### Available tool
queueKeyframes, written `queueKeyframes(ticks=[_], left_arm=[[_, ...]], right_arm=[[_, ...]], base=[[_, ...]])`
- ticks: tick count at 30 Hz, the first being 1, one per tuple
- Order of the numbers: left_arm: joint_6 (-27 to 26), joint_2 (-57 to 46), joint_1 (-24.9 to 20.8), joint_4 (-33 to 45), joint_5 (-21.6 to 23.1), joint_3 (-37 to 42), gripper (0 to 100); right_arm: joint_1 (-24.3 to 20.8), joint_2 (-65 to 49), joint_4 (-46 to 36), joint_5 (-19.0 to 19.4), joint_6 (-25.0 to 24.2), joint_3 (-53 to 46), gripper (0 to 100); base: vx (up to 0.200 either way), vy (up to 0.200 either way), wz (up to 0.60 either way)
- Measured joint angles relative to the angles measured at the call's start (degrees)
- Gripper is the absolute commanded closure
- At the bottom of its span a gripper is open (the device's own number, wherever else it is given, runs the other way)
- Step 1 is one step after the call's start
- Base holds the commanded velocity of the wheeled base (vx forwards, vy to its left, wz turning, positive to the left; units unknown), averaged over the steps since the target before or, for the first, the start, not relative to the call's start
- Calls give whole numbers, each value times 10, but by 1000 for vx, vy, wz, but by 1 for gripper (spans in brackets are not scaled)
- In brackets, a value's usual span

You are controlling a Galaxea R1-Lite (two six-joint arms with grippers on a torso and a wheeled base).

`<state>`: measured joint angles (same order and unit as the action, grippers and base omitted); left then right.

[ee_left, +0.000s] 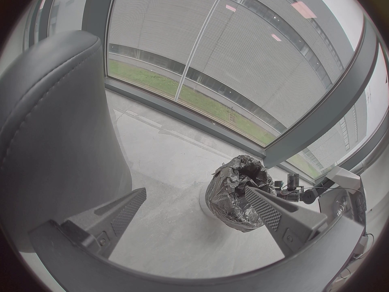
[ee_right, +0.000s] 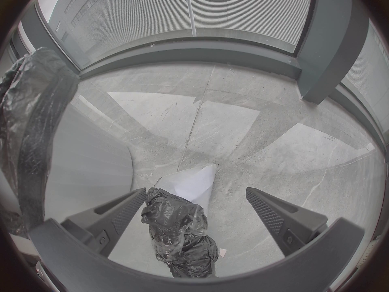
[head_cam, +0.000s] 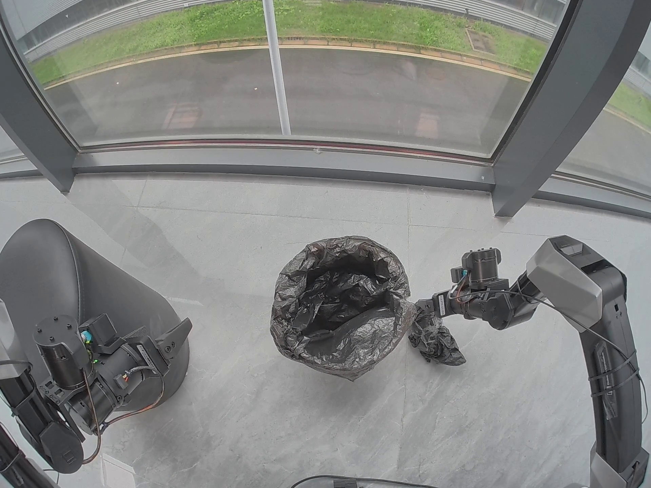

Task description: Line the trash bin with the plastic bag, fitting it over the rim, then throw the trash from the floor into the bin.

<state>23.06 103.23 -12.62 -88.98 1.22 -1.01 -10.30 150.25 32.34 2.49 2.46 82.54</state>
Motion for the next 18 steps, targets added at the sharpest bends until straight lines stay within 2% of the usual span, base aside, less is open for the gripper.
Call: queueKeyframes(ticks=[10, 18], left_arm=[[0, 4, -1, 0, 0, 0, 0], [0, 4, -1, 0, 1, 0, 0]], right_arm=[[-25, 27, -117, -2, 5, 110, 0], [-40, 54, -126, -21, 26, 154, 0]], base=[[0, 0, 0], [0, 0, 0]])
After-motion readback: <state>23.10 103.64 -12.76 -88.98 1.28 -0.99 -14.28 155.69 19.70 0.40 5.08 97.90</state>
